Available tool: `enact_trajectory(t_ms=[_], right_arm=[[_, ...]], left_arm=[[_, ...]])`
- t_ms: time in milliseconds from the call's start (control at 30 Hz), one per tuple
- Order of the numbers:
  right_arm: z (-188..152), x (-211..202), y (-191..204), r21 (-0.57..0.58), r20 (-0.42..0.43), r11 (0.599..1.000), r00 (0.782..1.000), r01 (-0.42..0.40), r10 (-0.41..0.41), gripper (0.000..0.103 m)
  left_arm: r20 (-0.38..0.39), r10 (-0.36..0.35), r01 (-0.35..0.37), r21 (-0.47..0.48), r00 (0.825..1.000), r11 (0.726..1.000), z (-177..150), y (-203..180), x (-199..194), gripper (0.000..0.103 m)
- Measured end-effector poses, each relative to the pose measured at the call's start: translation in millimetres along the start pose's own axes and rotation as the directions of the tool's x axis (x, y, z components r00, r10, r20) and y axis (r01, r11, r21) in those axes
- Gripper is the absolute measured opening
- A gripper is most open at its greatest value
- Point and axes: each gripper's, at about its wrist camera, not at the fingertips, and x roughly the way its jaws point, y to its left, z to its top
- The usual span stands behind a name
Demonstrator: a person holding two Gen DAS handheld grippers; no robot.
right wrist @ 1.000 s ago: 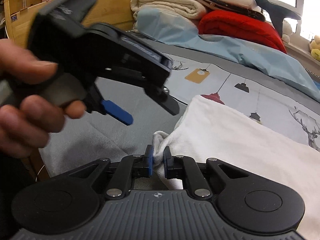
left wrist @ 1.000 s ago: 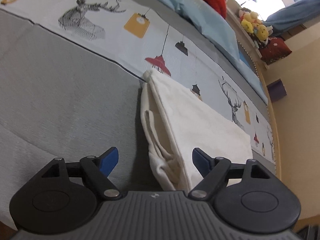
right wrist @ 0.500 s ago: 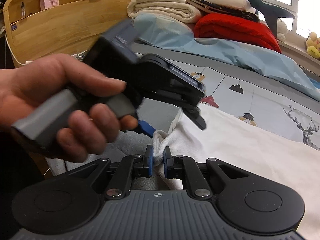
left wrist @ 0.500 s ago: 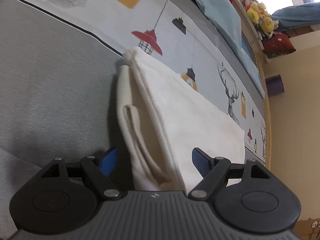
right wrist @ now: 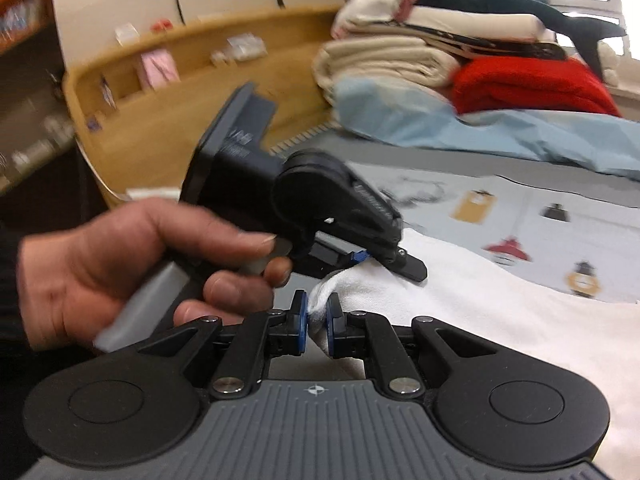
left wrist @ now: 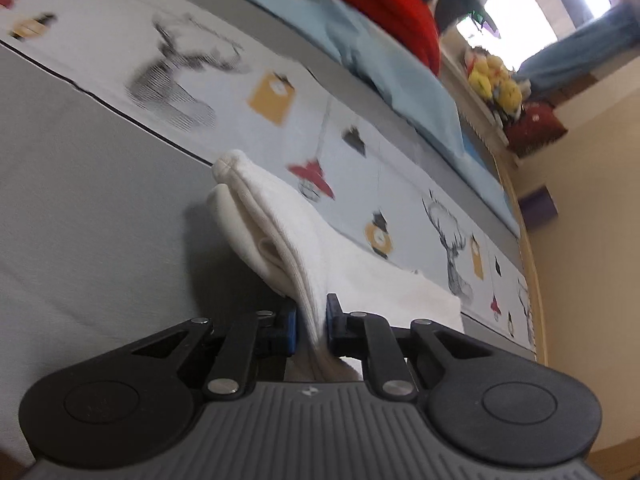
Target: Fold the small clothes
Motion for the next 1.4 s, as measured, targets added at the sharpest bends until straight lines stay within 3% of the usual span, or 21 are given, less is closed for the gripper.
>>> enact_trajectory(t_ms=[100,200,367,500,600,733,800,867,933,1033,1100,1200,1267,1300,1333,1400], right_arm=[[0,1,5,0.020,-0.005,1.000,1.000,-0.016,0.017,0.009],[-1,-7,-1,0.023,-0.011,1.000,1.000,0.003,-0.003,0.009],[-1,-47,-30,0.054,0.017,0.994,0.996,0.090,-0.091,0.009],[-9,-90,-69,0.108,0.030,0.974,0.979,0.200,-0.204,0.009],[-21,-130,-97,0.150,0.043,0.941,0.949,0.304,-0.314,0.009],[-42,-181,-134,0.244,0.027,0.869,0.893,0.431,-0.450,0.009],[-57,-193,-155,0.288,-0.052,0.815,0.858,0.503,-0.511,0.009],[-74,-195,-174,0.313,-0.158,0.765,0.825,0.564,-0.543,0.009],[-91,-193,-193,0.350,-0.256,0.721,0.802,0.597,-0.540,0.011],[-107,-192,-209,0.413,-0.297,0.699,0.812,0.583,-0.502,0.017],[-110,-192,-214,0.432,-0.295,0.685,0.810,0.586,-0.506,0.022],[-115,-190,-224,0.526,-0.284,0.645,0.829,0.555,-0.482,0.041],[-117,-187,-234,0.579,-0.298,0.619,0.845,0.530,-0.445,0.042],[-120,-182,-237,0.596,-0.304,0.616,0.855,0.514,-0.420,0.041],[-121,-178,-239,0.596,-0.312,0.621,0.859,0.510,-0.406,0.027],[-119,-171,-241,0.557,-0.349,0.623,0.835,0.550,-0.425,0.009]], left_arm=[[0.002,0.036,-0.036,-0.013,0.999,0.999,-1,6,-15,0.014],[-0.004,0.063,-0.063,0.034,0.998,0.997,-2,-10,-15,0.014],[-0.004,0.022,-0.021,0.116,1.000,0.993,-8,-59,2,0.014],[-0.030,-0.020,0.025,0.193,0.999,0.981,-24,-117,32,0.014],[-0.057,-0.062,0.074,0.254,0.996,0.964,-45,-167,57,0.014],[-0.106,-0.149,0.175,0.314,0.983,0.933,-75,-222,84,0.018],[-0.146,-0.193,0.231,0.326,0.970,0.917,-88,-241,94,0.026],[-0.156,-0.224,0.265,0.331,0.962,0.906,-94,-248,97,0.040],[-0.124,-0.219,0.249,0.343,0.968,0.906,-93,-245,93,0.041],[-0.154,-0.188,0.230,0.328,0.970,0.916,-88,-228,94,0.040],[-0.192,-0.149,0.211,0.362,0.970,0.908,-90,-220,95,0.039],[-0.266,-0.096,0.212,0.451,0.959,0.867,-98,-206,93,0.038],[-0.326,-0.069,0.235,0.505,0.943,0.830,-110,-201,97,0.038],[-0.349,-0.057,0.249,0.535,0.935,0.807,-118,-197,100,0.038],[-0.368,-0.032,0.250,0.564,0.929,0.787,-125,-192,104,0.038],[-0.412,0.062,0.230,0.618,0.909,0.752,-144,-181,120,0.038]])
